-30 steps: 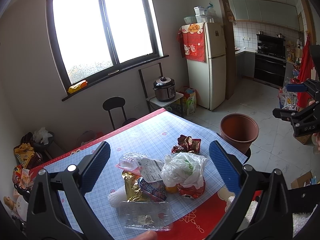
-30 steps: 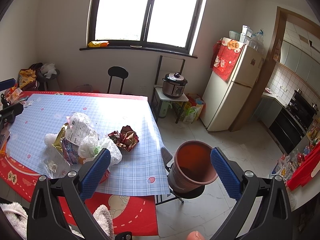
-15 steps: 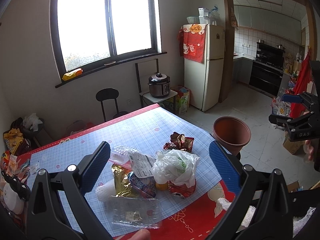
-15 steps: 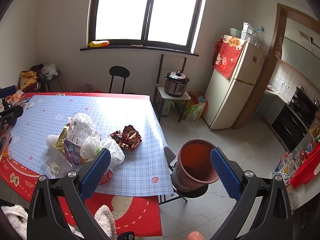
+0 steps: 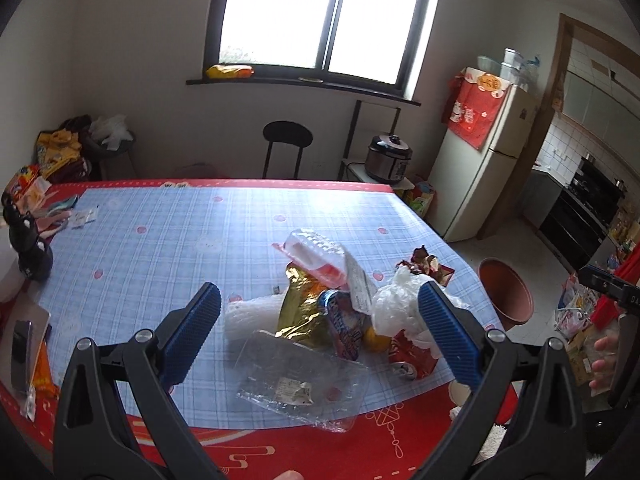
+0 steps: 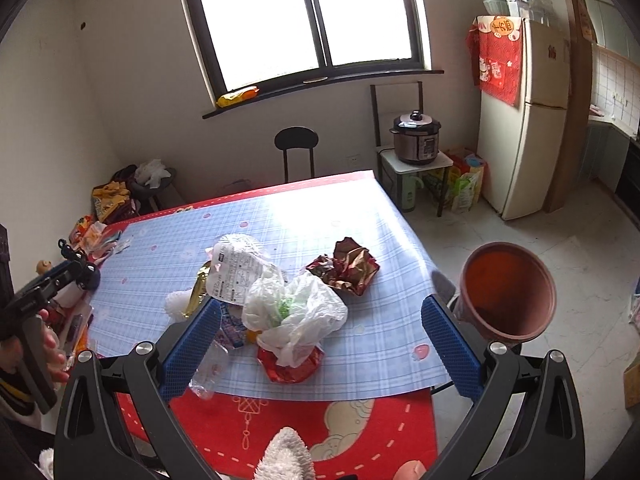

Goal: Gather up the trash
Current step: 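Grasp the clear plastic container with the left tool while the right tool grasps the white plastic bags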

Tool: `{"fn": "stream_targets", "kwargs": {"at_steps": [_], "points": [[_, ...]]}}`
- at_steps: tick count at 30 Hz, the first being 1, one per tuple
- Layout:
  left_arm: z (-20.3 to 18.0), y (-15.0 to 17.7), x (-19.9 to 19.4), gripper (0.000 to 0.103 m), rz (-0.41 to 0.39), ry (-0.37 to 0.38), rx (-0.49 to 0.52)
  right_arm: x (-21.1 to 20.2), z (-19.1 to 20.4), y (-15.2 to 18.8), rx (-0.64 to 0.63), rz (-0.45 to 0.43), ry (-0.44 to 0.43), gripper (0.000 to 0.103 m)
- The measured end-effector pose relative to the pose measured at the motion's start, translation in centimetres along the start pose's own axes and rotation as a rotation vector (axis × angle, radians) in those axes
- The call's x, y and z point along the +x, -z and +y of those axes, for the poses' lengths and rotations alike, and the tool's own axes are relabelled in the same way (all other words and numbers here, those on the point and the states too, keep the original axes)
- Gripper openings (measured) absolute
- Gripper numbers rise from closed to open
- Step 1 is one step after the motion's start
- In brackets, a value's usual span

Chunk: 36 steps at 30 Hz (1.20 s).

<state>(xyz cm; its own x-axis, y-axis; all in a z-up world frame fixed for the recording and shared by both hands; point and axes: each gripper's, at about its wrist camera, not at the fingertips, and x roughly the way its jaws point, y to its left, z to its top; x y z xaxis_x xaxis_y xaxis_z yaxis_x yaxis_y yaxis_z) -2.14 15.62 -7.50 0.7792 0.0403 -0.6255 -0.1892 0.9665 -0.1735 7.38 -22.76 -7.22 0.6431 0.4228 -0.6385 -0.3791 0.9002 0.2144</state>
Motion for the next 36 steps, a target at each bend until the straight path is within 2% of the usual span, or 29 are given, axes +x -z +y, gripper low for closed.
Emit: {"fn": "stream_targets", "kwargs": {"at_steps": [4,9,10,11,14,16,19,22,25,28,29,31,34,36], "points": [[3.7,2.8,2.2,0.097,0.078,-0.017,-0.071,3.5,2.0,0.7,-0.015,0.1,-0.04,0.099],[7.2,8.0,6.8,0.094,0.231,0.007,-0.161,7.1,4.3,1.9,-0.042,0.167,0.014,0.099],[7.7,9.2,8.0,0.083,0.272,0.023,-0.177,7.7,4.5,2.1,-0.031,0.181,0.019,0.099],[8.1,10.4,9.3,0.068,0.324,0.048,-0.194,8.2,4.6,2.4,-0.024,0.198,0.012,0.099],[9.2,13.9,12.6,0.058,0.465,0.077,-0.265,9.7,5.1,3.3,-0.018,0.242,0.008,0.099],[10.1,15.1,13.6,0.057,0.478,0.076,-0.313,10.2,5.5,3.8,-0.018,0.26,-0.001,0.099],[12.1,15.4,14.5,0.057,0.451,0.061,-0.348,10.6,5.8,4.4,-0.031,0.281,-0.001,0.099],[13.3,14.5,15.7,0.057,0.425,0.018,-0.277,10.7,5.4,4.8,-0.02,0.295,0.01,0.099],[13.9,13.5,17.7,0.057,0.431,0.02,-0.202,10.7,4.8,5.0,0.008,0.303,0.014,0.099],[14.1,12.7,19.3,0.055,0.438,0.061,-0.143,10.6,4.5,5.2,0.011,0.309,0.024,0.099],[14.1,12.5,19.9,0.047,0.442,0.085,-0.136,10.5,4.5,5.3,0.013,0.311,0.026,0.099],[13.8,12.0,21.1,0.043,0.461,0.151,-0.138,10.4,4.3,5.4,0.02,0.315,0.026,0.099],[13.4,11.7,22.5,0.043,0.477,0.21,-0.136,10.0,4.0,5.5,0.032,0.314,0.018,0.099],[13.2,11.6,23.4,0.044,0.498,0.212,-0.122,9.8,3.8,5.5,0.038,0.31,0.015,0.099]]}}
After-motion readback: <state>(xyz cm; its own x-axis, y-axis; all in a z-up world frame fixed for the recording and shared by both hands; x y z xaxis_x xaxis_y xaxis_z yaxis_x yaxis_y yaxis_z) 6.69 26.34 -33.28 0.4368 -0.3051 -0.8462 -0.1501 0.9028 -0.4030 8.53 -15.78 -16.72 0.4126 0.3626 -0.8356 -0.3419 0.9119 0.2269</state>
